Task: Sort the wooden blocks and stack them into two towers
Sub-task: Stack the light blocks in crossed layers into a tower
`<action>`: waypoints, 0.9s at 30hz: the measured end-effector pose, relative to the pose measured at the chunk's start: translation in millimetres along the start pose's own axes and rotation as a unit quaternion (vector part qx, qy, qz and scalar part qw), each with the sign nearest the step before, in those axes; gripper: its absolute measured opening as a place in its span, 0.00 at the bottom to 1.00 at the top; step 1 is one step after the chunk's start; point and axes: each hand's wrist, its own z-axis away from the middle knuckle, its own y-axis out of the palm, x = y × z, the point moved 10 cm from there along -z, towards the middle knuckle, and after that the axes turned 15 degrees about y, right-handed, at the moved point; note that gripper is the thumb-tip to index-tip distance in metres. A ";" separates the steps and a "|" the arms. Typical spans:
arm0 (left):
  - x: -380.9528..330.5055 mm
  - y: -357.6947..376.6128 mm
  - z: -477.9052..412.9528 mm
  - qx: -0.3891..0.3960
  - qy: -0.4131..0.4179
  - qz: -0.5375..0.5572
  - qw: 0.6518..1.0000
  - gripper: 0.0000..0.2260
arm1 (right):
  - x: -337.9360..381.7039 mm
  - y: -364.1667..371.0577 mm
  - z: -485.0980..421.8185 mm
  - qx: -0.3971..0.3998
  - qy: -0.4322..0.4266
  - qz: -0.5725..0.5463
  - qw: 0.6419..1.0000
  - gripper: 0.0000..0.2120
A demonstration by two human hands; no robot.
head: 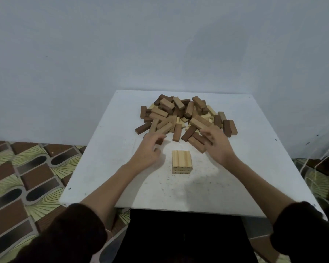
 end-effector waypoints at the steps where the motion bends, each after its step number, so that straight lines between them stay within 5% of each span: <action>1: -3.1 -1.1 -14.7 0.004 0.018 -0.027 0.999 0.18 | 7.0 2.5 -12.3 0.007 0.000 0.019 1.000 0.12; 6: -10.3 14.2 -79.2 0.045 0.086 -0.131 0.987 0.08 | 36.5 28.2 -62.5 0.020 -0.027 0.142 0.989 0.12; 12: 2.3 33.4 -130.6 0.083 0.087 -0.278 0.953 0.12 | 42.9 61.9 -103.2 0.016 -0.038 0.267 0.963 0.09; 21: 31.3 40.2 -151.6 0.135 0.044 -0.325 0.935 0.12 | 38.6 68.6 -111.7 0.011 -0.064 0.427 0.902 0.11; 27: 26.1 39.3 -149.8 0.138 0.059 -0.327 0.933 0.10 | 35.9 66.8 -115.6 0.009 -0.026 0.436 0.900 0.10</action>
